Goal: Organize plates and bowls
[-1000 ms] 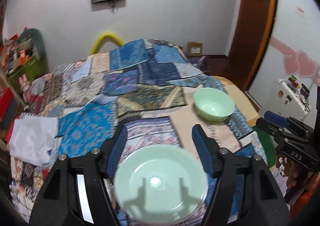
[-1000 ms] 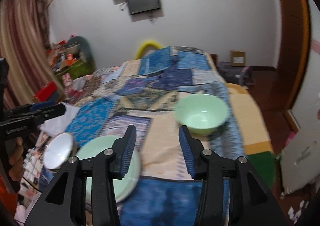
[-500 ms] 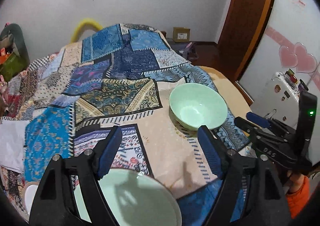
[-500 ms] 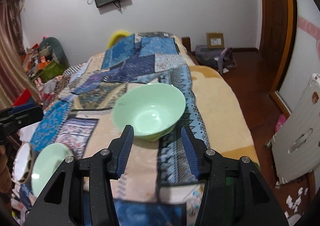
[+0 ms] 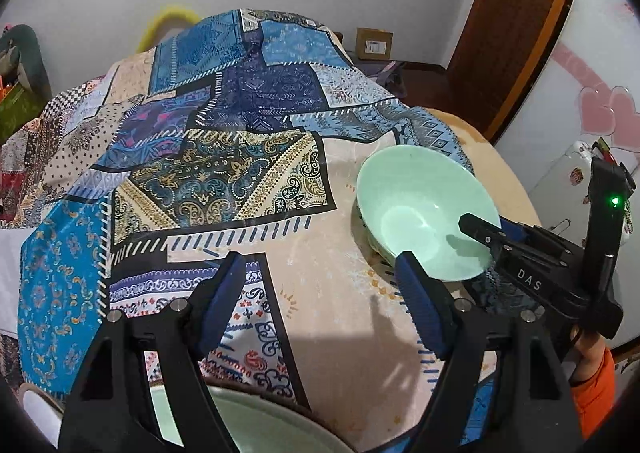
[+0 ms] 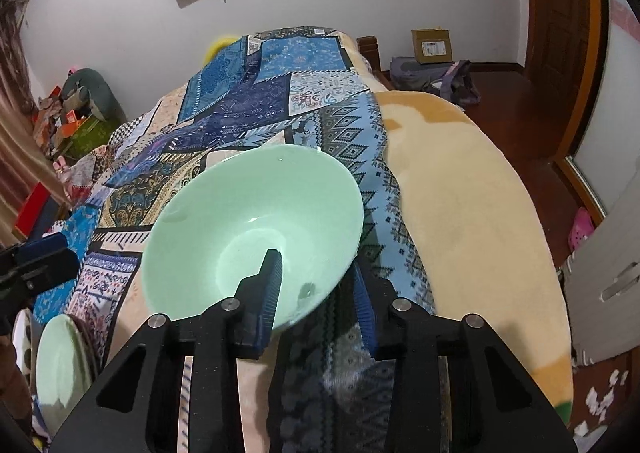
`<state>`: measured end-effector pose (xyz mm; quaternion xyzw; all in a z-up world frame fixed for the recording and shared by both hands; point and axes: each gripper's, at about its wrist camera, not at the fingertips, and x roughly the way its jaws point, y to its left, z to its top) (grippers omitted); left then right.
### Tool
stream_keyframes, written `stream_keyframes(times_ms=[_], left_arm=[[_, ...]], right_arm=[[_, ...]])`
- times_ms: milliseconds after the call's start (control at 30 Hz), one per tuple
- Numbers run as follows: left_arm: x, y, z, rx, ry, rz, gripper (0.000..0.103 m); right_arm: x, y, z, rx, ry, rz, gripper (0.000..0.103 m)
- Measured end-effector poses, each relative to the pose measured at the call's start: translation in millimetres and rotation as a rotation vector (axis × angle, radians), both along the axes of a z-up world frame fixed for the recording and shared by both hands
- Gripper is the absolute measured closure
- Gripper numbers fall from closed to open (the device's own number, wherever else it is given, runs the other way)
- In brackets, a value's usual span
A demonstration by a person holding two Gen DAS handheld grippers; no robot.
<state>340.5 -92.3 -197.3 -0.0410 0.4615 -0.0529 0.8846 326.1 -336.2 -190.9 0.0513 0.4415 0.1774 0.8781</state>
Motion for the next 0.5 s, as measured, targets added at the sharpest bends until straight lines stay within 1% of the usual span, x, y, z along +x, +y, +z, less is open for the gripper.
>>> stream_keyframes(times_ms=[133,233,500], left_arm=[[6.1,-1.7,-5.6,-0.003,0.01,0.001,0.026],[8.9,-2.6,-9.6,-0.001,0.017,0.003,0.026],[19.6,0.4,-27.9,0.006,0.077,0.019,0.026]], right_arm=[[5.4,1.0,-6.1,0.004,0.021,0.009,0.072],[7.9,5.3,-7.2,-0.015,0.011,0.024,0.076],[-1.5,27.2,-5.3,-0.017,0.006,0.157,0.08]])
